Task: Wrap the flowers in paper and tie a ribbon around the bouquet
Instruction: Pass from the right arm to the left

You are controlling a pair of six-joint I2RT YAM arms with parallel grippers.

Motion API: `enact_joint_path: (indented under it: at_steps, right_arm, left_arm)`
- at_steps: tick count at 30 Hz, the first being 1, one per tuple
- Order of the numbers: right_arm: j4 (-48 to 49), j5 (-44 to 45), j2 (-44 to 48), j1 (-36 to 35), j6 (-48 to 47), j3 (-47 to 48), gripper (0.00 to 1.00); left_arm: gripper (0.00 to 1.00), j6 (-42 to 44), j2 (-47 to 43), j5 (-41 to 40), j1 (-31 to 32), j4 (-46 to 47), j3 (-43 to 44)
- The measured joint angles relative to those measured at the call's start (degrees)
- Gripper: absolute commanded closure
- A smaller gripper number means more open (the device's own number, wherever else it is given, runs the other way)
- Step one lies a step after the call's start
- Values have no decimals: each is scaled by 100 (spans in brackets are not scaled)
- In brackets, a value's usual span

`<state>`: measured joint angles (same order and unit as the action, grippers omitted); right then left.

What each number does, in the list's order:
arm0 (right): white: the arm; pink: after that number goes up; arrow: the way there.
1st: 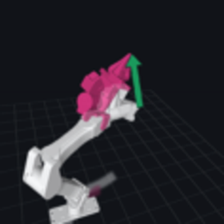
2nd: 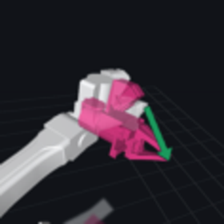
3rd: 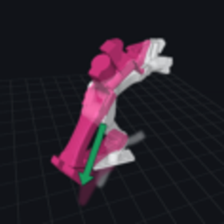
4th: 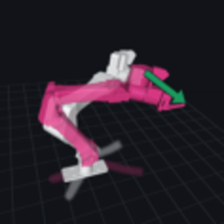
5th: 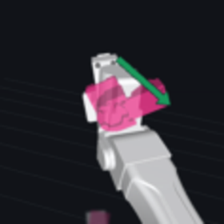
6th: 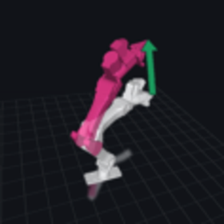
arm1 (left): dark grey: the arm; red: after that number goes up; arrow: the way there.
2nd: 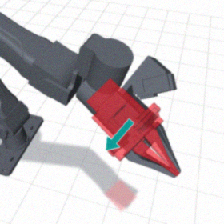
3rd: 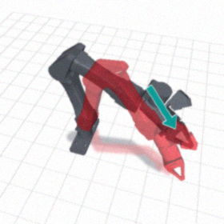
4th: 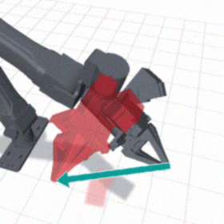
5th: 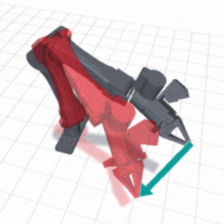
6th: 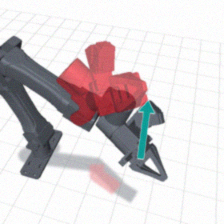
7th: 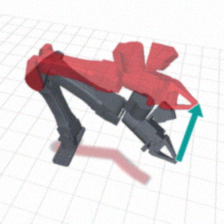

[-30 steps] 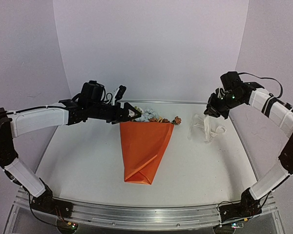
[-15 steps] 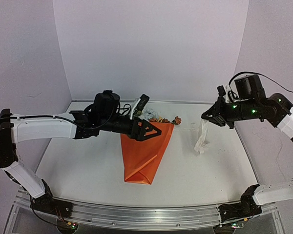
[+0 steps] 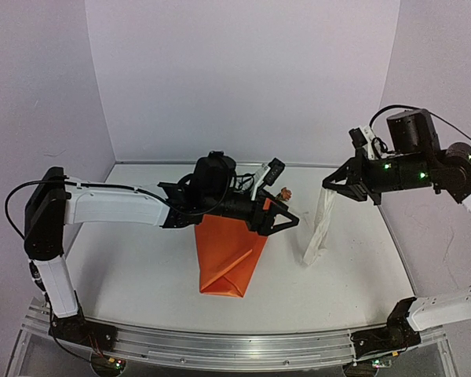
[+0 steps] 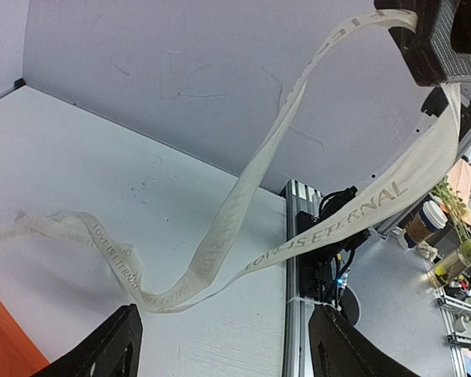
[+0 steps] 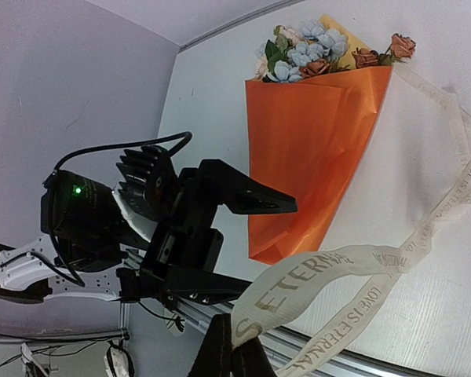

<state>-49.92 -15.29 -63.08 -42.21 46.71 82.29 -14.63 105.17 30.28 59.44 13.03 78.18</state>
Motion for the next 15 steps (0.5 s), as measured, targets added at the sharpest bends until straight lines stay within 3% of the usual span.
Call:
enact_joint_path:
  at_steps: [15]
  right_arm:
    - [-536,87,-270,-26,41,365,100]
  left_arm:
    - [31,367,402,881,154,861,426]
